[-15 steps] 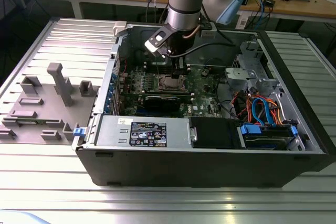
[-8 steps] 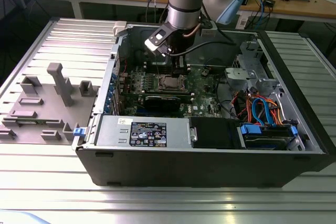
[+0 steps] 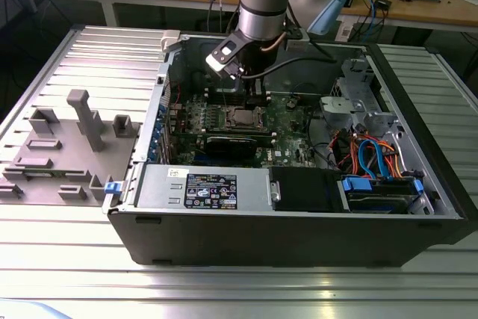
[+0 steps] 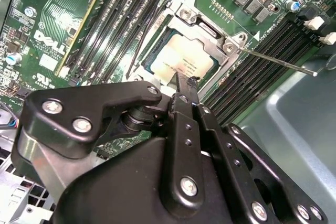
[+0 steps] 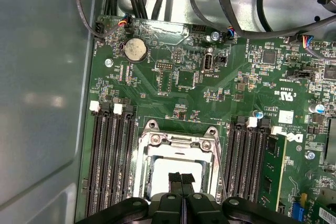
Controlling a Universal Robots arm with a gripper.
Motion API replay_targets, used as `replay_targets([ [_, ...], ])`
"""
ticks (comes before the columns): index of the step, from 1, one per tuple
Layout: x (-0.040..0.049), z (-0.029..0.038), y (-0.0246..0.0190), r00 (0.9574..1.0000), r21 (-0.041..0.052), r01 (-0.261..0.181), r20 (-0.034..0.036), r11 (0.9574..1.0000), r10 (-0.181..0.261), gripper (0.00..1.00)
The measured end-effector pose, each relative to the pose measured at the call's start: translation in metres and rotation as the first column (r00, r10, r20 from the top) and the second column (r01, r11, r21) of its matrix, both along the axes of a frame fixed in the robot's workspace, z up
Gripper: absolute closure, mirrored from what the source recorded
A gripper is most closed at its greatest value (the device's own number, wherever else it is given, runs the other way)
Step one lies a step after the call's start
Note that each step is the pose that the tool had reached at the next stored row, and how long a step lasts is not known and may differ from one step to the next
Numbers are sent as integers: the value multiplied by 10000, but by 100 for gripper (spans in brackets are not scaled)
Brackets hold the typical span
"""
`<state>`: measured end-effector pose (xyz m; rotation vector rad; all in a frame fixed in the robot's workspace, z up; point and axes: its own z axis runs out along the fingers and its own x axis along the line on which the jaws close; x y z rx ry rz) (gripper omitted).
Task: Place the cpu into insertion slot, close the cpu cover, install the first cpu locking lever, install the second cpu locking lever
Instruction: 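Install the first cpu locking lever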
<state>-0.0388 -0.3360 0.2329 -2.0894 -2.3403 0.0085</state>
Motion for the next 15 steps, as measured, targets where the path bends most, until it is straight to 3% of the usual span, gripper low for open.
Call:
replay_targets([
  [15, 0, 48, 0, 10000, 2, 0, 1, 10000, 0, 89],
])
